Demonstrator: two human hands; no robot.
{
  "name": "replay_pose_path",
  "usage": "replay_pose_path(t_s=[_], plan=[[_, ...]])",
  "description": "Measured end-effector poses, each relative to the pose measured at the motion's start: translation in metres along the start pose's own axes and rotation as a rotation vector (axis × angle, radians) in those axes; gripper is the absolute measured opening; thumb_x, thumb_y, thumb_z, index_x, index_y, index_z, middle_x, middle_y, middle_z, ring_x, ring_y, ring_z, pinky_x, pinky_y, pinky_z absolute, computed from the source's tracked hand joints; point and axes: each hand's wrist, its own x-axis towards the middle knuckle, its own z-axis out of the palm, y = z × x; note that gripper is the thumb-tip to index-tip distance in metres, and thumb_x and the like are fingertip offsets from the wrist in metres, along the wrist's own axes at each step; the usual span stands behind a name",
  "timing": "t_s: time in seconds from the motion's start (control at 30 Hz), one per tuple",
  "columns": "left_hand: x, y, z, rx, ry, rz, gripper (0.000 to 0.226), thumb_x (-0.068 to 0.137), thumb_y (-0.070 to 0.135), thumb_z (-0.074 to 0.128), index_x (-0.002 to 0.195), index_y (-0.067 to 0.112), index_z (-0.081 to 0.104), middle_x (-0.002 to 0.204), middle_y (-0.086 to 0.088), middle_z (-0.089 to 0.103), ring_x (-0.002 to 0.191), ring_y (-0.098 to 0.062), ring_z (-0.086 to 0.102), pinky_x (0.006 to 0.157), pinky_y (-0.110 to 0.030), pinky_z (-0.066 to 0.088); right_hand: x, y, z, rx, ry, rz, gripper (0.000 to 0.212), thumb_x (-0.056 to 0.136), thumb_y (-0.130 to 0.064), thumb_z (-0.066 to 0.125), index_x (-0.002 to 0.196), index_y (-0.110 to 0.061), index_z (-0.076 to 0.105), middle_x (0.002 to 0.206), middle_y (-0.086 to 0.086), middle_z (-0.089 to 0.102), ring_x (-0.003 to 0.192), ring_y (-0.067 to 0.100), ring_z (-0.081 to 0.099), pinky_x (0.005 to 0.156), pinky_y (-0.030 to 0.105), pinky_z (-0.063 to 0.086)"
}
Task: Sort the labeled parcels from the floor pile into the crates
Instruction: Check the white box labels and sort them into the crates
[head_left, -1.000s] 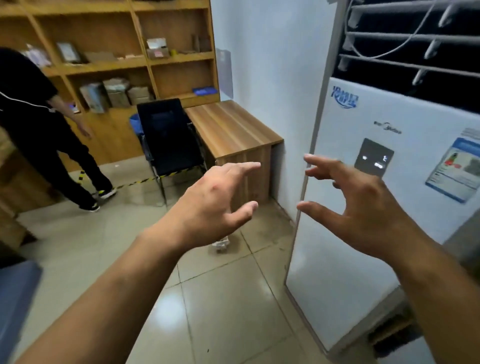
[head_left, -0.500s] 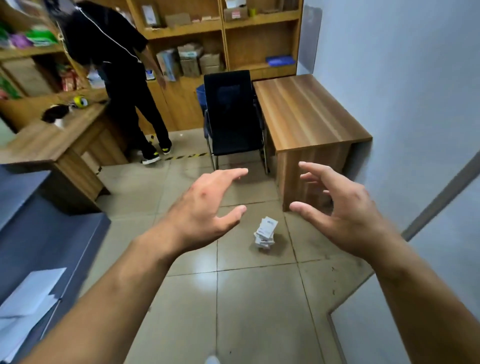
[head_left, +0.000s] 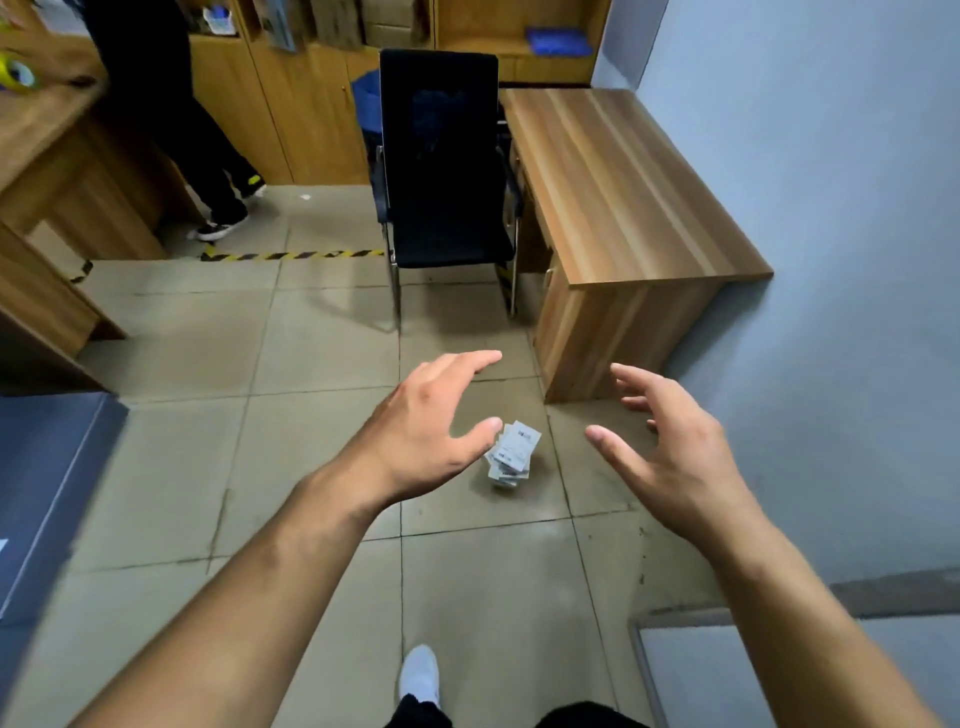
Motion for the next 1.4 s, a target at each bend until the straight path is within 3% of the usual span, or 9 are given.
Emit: replay_pose_path(t_s=[0.17,0.47,0.6,0.7,0.83,1.0,1.13,1.27,1.4], plan=[[0.052,-0.037,0.017,-0.111,-0.007,-0.041,0.060,0.086,0.048,0.058,0.144,0.035,0.046,0.136,0.017,0.054,0.127,-0.004,0.049,0.110,-0.030,0.041,0.043,0.021,0.029,-0.031,0.005,0.036,0.068,0.086,-0.059,0.062,0.145,-0.028,0.050,0.135,-0.008,0.057,0.120,0.008,0.058,0.099,0.027,0.046],[0.144,-0.076,0.101,-0.107,0.079,-0.215,0.062,0.089,0.029,0.067,0.146,0.034,0.044,0.138,0.016,0.051,0.127,-0.002,0.047,0.104,-0.019,0.037,0.132,0.125,0.078,0.100,-0.082,0.151,0.073,0.089,-0.044,0.071,0.153,-0.032,0.038,0.140,-0.009,0.051,0.120,0.005,0.054,0.095,0.026,0.042],[0.196,-0.099,0.163,-0.014,0.010,-0.286,0.069,0.086,0.043,0.057,0.151,0.033,0.037,0.154,0.011,0.040,0.142,-0.007,0.036,0.118,-0.027,0.031,0.171,0.192,0.113,0.191,-0.145,0.174,0.069,0.087,-0.044,0.070,0.149,-0.027,0.045,0.131,-0.008,0.055,0.111,0.002,0.057,0.096,0.035,0.051],[0.235,-0.130,0.211,0.006,-0.036,-0.326,0.072,0.085,0.045,0.055,0.153,0.035,0.034,0.160,0.009,0.034,0.147,-0.010,0.030,0.119,-0.029,0.029,0.194,0.243,0.147,0.199,-0.195,0.182,0.065,0.089,-0.036,0.073,0.147,-0.024,0.047,0.127,-0.012,0.053,0.107,0.000,0.056,0.093,0.029,0.048],[0.271,-0.195,0.270,-0.001,-0.039,-0.369,0.075,0.086,0.042,0.058,0.155,0.036,0.030,0.163,0.010,0.029,0.149,-0.009,0.025,0.117,-0.026,0.025,0.220,0.323,0.218,0.164,-0.252,0.297,0.063,0.090,-0.036,0.072,0.147,-0.027,0.047,0.124,-0.010,0.055,0.106,0.007,0.059,0.091,0.031,0.048],[0.280,-0.304,0.373,-0.023,-0.149,-0.367,0.082,0.089,0.038,0.063,0.159,0.033,0.022,0.166,0.007,0.023,0.151,-0.011,0.021,0.118,-0.024,0.023,0.213,0.428,0.341,0.194,-0.329,0.656,0.060,0.094,-0.039,0.067,0.147,-0.030,0.042,0.128,0.001,0.059,0.090,0.002,0.064,0.093,0.039,0.054],[0.255,-0.394,0.454,0.009,-0.234,-0.399,0.088,0.090,0.033,0.065,0.162,0.031,0.014,0.168,0.002,0.017,0.152,-0.016,0.018,0.118,-0.027,0.024,0.201,0.490,0.442,0.117,-0.377,0.704,0.056,0.094,-0.039,0.067,0.145,-0.033,0.046,0.123,0.007,0.060,0.086,0.006,0.063,0.090,0.036,0.053],[0.239,-0.471,0.524,0.051,-0.345,-0.439,0.095,0.090,0.031,0.065,0.162,0.033,0.003,0.169,0.001,0.009,0.152,-0.020,0.015,0.115,-0.034,0.031,0.212,0.528,0.540,0.073,-0.372,0.645,0.066,0.092,-0.042,0.070,0.150,-0.034,0.040,0.136,0.012,0.045,0.111,0.023,0.060,0.101,0.036,0.047],[0.243,-0.530,0.581,0.031,-0.320,-0.526,0.097,0.089,0.030,0.064,0.162,0.031,0.000,0.170,-0.003,0.009,0.153,-0.023,0.014,0.119,-0.038,0.029,0.237,0.566,0.626,-0.059,-0.360,0.722,0.098,0.081,-0.062,0.074,0.157,-0.037,0.018,0.157,0.016,0.023,0.138,0.042,0.035,0.110,0.049,0.037]])
